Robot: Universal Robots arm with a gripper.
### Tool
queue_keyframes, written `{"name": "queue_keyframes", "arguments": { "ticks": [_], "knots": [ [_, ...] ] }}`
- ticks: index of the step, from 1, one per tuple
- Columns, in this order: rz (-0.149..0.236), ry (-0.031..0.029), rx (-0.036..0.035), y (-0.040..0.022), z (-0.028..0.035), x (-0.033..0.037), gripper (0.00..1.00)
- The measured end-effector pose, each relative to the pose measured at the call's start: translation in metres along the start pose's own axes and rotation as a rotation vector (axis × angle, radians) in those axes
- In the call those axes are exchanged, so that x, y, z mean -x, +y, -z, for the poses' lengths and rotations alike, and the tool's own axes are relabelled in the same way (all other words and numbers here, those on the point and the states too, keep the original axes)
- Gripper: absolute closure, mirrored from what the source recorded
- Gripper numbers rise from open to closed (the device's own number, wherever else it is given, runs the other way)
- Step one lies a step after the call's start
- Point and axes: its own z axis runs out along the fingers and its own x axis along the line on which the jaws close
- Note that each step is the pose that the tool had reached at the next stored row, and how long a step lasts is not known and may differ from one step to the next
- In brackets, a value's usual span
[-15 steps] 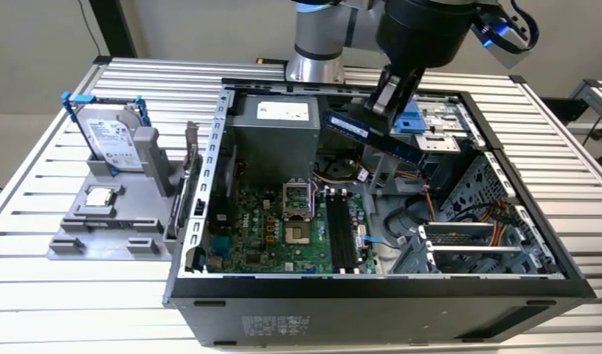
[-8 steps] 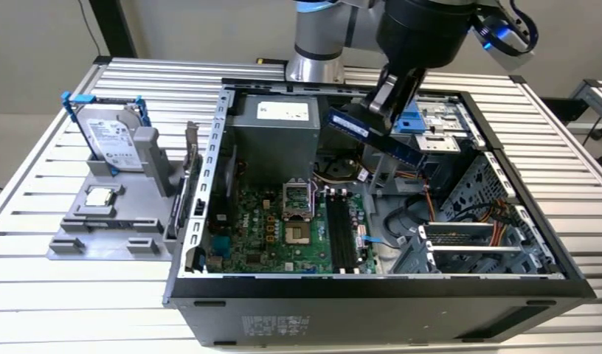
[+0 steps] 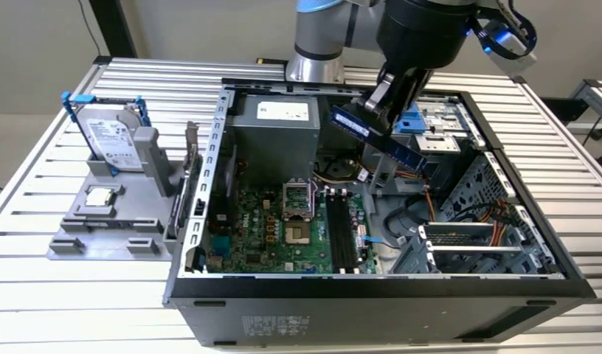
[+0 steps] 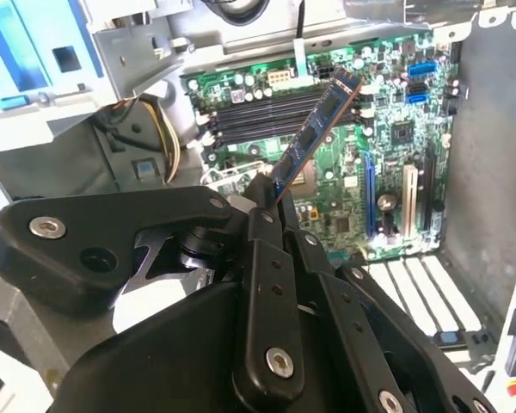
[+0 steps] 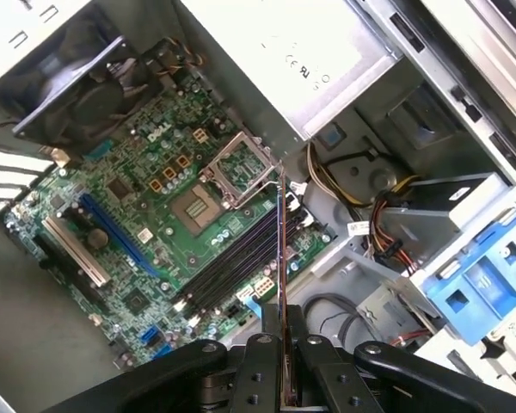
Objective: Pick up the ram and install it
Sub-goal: 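Insert the ram into the slot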
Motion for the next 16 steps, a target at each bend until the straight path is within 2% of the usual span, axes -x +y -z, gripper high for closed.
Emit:
{"name": "queue_keyframes", "arguments": {
  "ticks": [16],
  "knots": [
    [-0.180, -0.0073, -0.0046, -0.0012, 0.0001, -0.0012, 1.00]
  ]
}}
